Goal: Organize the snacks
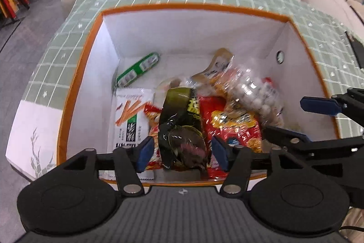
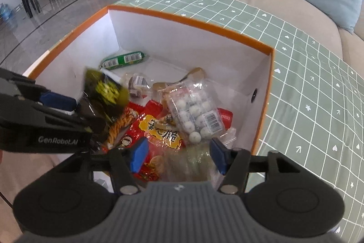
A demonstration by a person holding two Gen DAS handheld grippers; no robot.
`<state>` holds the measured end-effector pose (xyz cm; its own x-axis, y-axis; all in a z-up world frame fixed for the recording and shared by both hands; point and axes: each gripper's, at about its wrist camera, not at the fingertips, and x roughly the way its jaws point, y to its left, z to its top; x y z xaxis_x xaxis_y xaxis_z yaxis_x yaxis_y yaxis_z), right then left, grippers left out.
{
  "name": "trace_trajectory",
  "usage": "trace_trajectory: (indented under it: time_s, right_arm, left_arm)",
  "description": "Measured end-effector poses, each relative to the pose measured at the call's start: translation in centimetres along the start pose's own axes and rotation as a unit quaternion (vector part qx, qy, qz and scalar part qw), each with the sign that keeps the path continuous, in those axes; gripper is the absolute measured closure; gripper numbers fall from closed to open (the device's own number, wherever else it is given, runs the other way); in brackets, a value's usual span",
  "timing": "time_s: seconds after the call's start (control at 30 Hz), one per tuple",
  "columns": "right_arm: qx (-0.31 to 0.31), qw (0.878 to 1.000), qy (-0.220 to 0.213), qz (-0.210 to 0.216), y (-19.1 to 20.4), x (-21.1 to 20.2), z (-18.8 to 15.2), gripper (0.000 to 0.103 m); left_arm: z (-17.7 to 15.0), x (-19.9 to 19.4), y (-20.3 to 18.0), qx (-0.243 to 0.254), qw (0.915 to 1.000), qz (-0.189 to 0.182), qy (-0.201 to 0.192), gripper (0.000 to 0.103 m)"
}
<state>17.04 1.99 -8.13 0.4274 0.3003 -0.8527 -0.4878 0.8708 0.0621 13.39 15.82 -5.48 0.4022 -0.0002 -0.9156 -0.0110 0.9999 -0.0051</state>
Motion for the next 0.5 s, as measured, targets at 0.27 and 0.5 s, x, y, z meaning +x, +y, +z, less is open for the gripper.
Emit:
trace_trajectory:
  time_s: [0.27,0.5]
  right_arm:
    - [0.025,0.998,-0.05,-0.019,-1.3,-3.9,0.4,0.025]
    - [0.047,0.99,-0.125,-0.053,-2.8,-9.7,0.7,0.018]
  left_arm:
    - [0.5,-4.7,-0.3,-0.005,0.9975,0.003,-0.07,0.026]
    - [0.5,-10.2,-1.7,-0.008,0.9841,0.017,-0.177,0.026]
